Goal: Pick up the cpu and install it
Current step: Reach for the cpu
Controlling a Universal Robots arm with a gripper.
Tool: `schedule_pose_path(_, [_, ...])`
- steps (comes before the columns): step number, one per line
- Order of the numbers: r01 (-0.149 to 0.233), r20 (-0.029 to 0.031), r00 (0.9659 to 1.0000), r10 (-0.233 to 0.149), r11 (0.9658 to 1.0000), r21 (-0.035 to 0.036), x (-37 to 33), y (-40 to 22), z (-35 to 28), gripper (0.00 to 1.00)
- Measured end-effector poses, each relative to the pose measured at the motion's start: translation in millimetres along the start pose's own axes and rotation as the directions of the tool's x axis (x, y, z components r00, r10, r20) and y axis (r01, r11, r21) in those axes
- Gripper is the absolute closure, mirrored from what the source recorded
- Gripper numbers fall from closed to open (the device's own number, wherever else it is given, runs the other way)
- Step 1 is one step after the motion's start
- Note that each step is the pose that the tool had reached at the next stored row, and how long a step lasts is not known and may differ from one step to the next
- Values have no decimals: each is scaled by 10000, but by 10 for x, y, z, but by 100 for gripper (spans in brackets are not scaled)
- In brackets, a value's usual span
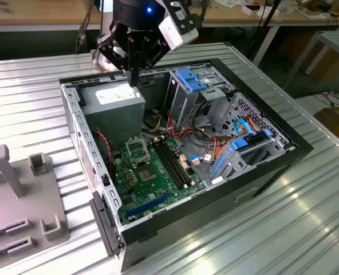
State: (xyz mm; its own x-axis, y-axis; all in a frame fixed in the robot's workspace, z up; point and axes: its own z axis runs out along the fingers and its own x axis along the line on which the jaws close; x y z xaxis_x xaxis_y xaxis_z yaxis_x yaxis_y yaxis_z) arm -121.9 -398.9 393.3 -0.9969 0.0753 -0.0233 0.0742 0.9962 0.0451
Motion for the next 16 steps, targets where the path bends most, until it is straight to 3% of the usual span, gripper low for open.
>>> schedule_pose_path(8, [-2,-1,10000,2,10000,2,11,-1,-1,89])
schedule_pose_path(16, [0,-4,10000,0,10000,0,155,-12,1,89])
